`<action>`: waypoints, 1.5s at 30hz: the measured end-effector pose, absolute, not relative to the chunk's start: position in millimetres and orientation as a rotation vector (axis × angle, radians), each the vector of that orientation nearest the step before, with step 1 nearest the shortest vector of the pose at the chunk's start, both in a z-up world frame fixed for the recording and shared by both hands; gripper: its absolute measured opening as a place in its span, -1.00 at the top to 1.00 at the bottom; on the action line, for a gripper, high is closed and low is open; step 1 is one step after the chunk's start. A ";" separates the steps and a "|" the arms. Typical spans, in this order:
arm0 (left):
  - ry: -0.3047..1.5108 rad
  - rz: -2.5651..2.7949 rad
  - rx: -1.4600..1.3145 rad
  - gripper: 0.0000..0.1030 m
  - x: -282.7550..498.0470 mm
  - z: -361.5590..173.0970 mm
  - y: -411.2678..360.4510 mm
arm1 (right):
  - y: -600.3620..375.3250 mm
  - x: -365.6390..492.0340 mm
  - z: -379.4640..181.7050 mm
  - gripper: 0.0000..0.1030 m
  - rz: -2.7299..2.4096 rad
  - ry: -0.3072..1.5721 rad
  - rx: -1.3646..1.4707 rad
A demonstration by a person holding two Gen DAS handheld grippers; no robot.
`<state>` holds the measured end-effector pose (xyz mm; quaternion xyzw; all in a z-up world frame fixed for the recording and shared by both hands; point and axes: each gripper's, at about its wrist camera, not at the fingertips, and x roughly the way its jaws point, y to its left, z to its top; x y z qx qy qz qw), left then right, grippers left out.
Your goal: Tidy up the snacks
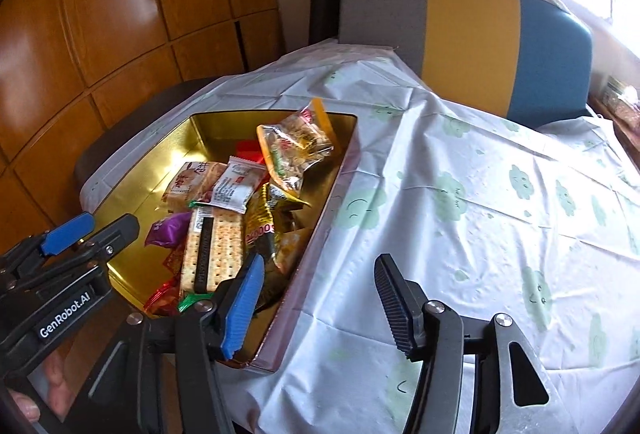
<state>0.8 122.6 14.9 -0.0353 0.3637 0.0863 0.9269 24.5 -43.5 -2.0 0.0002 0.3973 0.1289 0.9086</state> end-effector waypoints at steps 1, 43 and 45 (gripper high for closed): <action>0.744 0.180 -0.071 -0.21 0.6 15.5 122.1 | -44.4 23.8 -1.5 -0.17 0.263 0.817 0.001; 0.712 0.257 -0.031 -0.39 -1.1 21.8 117.4 | -49.6 21.2 1.6 -0.27 0.237 0.792 0.010; 0.711 0.257 -0.032 -0.39 -1.2 22.0 117.4 | -49.8 21.1 1.8 -0.27 0.235 0.790 0.010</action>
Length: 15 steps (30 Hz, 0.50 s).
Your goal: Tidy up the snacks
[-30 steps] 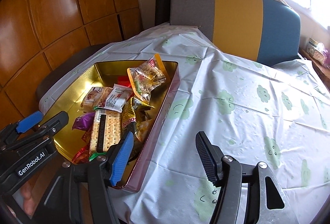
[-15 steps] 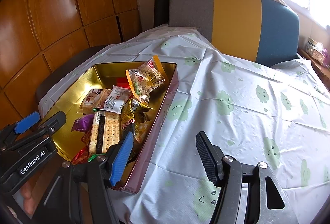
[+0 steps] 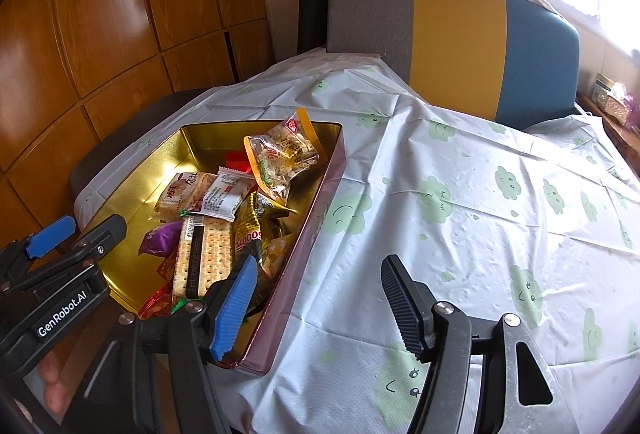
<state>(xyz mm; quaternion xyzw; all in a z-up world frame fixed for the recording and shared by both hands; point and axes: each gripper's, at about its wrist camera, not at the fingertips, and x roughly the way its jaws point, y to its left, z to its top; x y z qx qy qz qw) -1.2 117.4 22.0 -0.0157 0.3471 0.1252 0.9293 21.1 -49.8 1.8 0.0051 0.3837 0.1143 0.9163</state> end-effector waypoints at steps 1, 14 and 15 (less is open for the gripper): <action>0.710 0.256 -0.031 -0.39 -1.2 21.9 117.5 | -49.7 21.1 1.8 -0.27 0.235 0.789 0.010; 0.708 0.263 -0.033 -0.39 -2.6 23.1 116.9 | -51.3 20.5 1.9 -0.30 0.229 0.782 0.014; 0.708 0.265 -0.032 -0.39 -2.8 23.1 117.0 | -51.5 20.5 1.9 -0.30 0.228 0.782 0.014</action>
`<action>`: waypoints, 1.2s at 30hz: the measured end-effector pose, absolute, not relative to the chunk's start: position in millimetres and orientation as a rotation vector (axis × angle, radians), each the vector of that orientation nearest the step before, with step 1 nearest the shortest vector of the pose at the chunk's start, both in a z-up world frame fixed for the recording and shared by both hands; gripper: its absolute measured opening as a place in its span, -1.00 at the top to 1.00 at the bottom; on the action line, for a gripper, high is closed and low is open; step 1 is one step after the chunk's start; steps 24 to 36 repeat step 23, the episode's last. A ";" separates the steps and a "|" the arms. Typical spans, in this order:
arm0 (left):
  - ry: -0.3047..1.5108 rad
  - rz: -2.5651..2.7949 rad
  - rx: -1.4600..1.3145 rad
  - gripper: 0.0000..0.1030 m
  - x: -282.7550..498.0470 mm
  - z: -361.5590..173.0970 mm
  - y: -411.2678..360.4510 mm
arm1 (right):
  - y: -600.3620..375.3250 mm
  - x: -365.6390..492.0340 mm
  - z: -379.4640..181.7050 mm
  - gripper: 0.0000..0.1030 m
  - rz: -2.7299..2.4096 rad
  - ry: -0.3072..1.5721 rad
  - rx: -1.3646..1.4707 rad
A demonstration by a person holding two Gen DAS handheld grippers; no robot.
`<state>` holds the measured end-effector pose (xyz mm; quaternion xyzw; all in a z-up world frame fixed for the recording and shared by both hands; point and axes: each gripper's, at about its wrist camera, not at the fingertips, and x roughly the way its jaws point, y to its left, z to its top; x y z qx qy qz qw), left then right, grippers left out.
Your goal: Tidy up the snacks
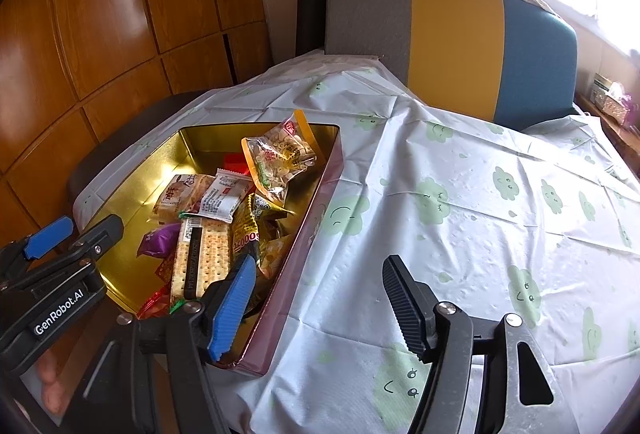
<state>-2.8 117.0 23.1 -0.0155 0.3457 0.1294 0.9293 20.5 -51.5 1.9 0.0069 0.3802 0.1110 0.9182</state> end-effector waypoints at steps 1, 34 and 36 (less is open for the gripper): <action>0.708 0.267 -0.030 -0.39 -2.7 23.1 117.2 | -52.0 20.5 1.9 -0.30 0.228 0.782 0.015; 0.657 0.258 -0.052 -0.16 -4.6 26.7 122.9 | -92.3 33.9 4.2 -0.33 0.164 0.795 0.054; 0.657 0.258 -0.052 -0.16 -4.6 26.7 122.9 | -92.3 33.9 4.2 -0.33 0.164 0.795 0.054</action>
